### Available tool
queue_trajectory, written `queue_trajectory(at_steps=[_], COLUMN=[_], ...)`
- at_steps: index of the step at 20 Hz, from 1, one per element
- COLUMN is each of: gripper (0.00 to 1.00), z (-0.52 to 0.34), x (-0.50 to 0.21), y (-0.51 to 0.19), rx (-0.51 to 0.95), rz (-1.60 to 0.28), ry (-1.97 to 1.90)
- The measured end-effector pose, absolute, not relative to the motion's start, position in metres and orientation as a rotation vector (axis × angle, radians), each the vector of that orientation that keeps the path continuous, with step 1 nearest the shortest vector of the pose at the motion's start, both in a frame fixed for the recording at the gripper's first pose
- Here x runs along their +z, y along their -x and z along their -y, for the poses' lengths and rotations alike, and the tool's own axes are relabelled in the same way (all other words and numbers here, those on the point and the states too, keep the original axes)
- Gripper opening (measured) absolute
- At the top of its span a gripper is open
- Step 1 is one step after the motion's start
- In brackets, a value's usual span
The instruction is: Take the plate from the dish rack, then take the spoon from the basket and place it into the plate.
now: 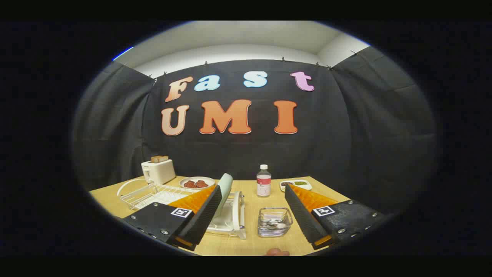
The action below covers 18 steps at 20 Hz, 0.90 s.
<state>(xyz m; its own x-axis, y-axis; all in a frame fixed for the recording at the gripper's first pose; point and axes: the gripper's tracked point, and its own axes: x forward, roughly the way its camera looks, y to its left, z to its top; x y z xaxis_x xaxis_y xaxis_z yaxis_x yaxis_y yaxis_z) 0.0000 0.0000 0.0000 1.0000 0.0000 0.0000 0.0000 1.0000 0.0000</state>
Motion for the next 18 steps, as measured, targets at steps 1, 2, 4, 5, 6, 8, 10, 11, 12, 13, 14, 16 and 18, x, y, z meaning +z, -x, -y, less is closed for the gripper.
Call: queue_trajectory(at_steps=[1, 2, 4, 5, 6, 8, 10, 11, 12, 13, 14, 16, 18], gripper=[0.98, 0.98, 0.98, 0.98, 0.98, 0.98, 0.98, 0.98, 0.98, 0.98, 0.98, 0.98, 0.98], z=[-0.005, -0.011, -0.026, -0.030, -0.033, -0.033, -0.034, -0.033, -0.033, -0.033, -0.034, -0.031, -0.024], x=[0.001, 0.002, 0.001, 0.001, 0.001, 0.000, -0.002, -0.003, -0.003, -0.004, -0.006, -0.007, -0.008], y=[-0.002, -0.002, -0.002, -0.002, -0.001, 0.000, 0.002, 0.003, 0.004, 0.006, 0.007, 0.009, 0.009], rx=[0.000, 0.007, 0.027, 0.037, 0.042, 0.036, 0.036, 0.034, 0.035, 0.040, 0.048, 0.046, 0.026], rz=[0.002, 0.004, -0.001, -0.001, 0.001, 0.002, 0.002, 0.001, 0.000, -0.003, -0.006, -0.007, -0.004], ry=[-0.008, -0.018, -0.038, -0.042, -0.035, -0.010, 0.002, -0.002, -0.009, -0.019, -0.029, -0.027, 0.001])
